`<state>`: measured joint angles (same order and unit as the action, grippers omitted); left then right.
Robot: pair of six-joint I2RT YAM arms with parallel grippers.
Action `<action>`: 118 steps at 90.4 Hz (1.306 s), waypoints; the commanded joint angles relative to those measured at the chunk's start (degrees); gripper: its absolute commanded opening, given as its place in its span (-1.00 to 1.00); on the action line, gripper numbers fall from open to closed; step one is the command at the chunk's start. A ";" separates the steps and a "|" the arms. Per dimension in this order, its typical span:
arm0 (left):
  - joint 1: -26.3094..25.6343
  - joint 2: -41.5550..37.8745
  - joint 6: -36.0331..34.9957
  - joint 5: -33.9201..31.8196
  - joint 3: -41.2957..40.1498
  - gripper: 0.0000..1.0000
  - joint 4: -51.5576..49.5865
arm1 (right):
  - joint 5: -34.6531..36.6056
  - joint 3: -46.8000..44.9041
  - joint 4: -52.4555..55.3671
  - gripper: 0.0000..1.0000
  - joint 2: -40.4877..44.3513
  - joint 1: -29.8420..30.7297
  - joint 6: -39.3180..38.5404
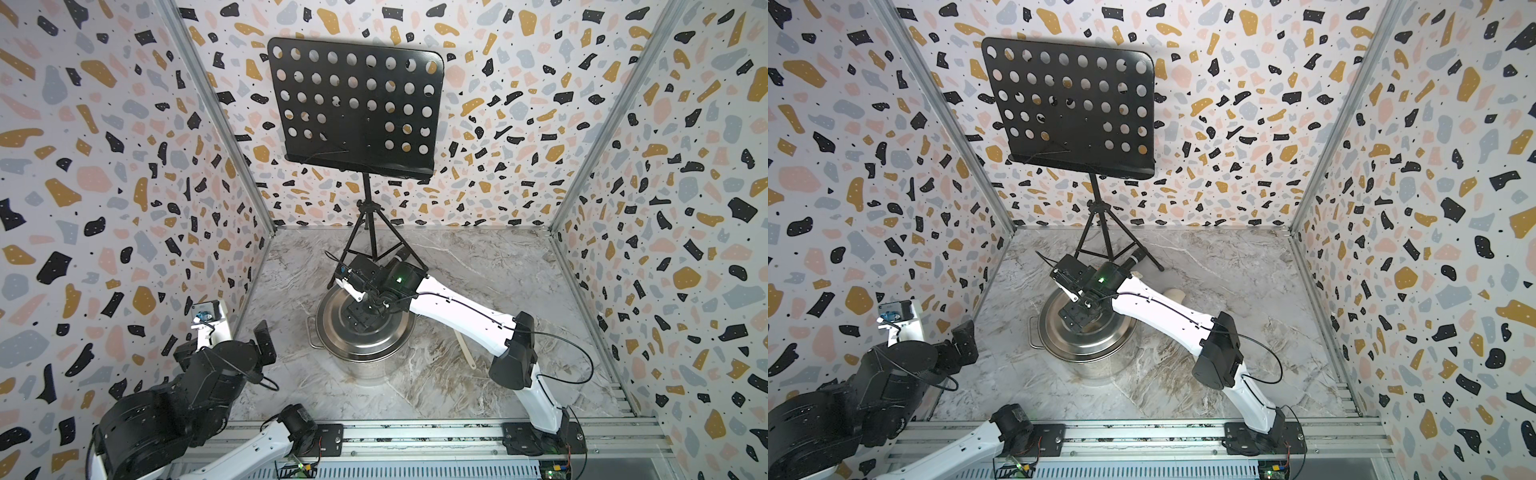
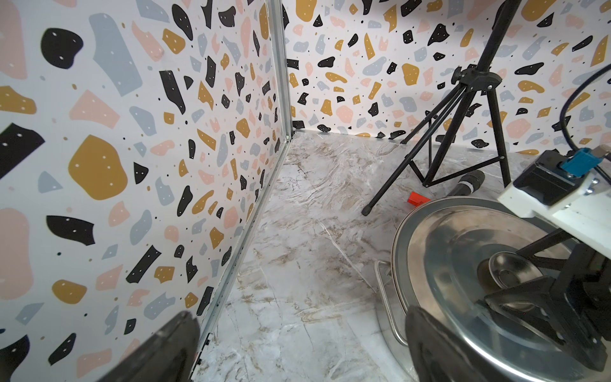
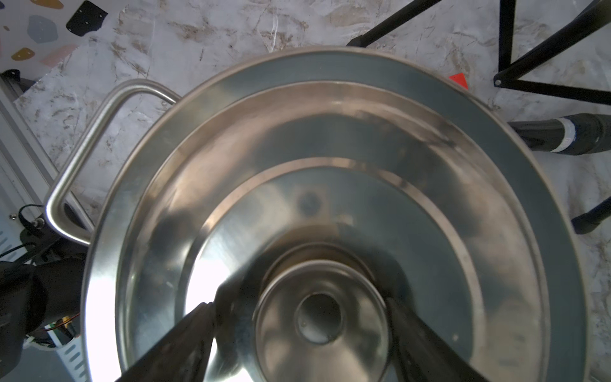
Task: Stir the soup with a spoon
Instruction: Pick up the lid from the pan, then place the lid at the center of the board.
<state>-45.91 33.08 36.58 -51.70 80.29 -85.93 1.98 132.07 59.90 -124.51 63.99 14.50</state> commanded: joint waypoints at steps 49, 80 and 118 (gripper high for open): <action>0.11 1.13 -2.78 -0.31 -1.18 0.99 3.80 | 4.78 3.96 3.01 -0.21 1.27 0.44 -0.30; 0.08 1.66 -1.81 -2.41 -0.23 0.99 2.45 | 3.69 10.31 0.70 -0.24 7.98 -2.18 0.53; 0.12 2.55 -2.40 -0.06 0.84 0.99 3.11 | 6.45 -17.98 0.48 -0.25 35.48 -36.35 -0.05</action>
<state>-45.91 35.07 34.54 -52.56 80.40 -84.01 6.48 122.17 59.72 -97.03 36.91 14.55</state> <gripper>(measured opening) 0.993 0.595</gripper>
